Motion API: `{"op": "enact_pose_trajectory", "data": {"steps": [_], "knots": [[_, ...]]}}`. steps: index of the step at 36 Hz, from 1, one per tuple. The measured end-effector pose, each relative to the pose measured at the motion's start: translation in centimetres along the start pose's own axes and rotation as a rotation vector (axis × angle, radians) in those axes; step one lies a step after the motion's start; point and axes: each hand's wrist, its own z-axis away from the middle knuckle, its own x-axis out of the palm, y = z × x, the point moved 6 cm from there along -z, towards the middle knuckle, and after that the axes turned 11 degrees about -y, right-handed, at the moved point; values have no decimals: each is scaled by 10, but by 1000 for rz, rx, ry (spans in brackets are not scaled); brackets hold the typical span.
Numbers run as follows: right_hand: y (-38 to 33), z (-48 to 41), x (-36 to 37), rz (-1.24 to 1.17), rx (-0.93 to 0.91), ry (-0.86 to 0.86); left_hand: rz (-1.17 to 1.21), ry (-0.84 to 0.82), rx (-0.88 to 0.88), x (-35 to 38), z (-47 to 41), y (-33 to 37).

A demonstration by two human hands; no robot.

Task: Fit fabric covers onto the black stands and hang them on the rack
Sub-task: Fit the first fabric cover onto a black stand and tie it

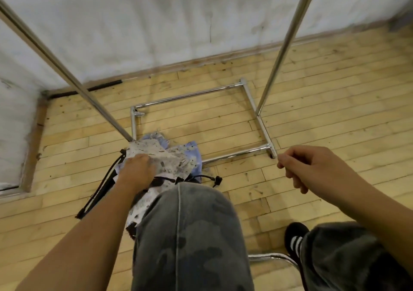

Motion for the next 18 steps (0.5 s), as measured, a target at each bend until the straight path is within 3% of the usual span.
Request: {"op": "enact_pose_trajectory", "data": {"steps": [4,8,11,14,18], "knots": [[-2,2,-6,-27,-14,20,255,62,130,-60,44,47],[-12,1,-6,-9,-56,5,378,-146,166,-107,92,89],[-18,2,-7,29,-75,-8,396,-188,194,-134,128,116],[-16,2,-4,20,-33,-71,454,-135,229,-149,150,133],[-9,3,6,-52,34,-167,611,-184,358,-135,186,163]]}}
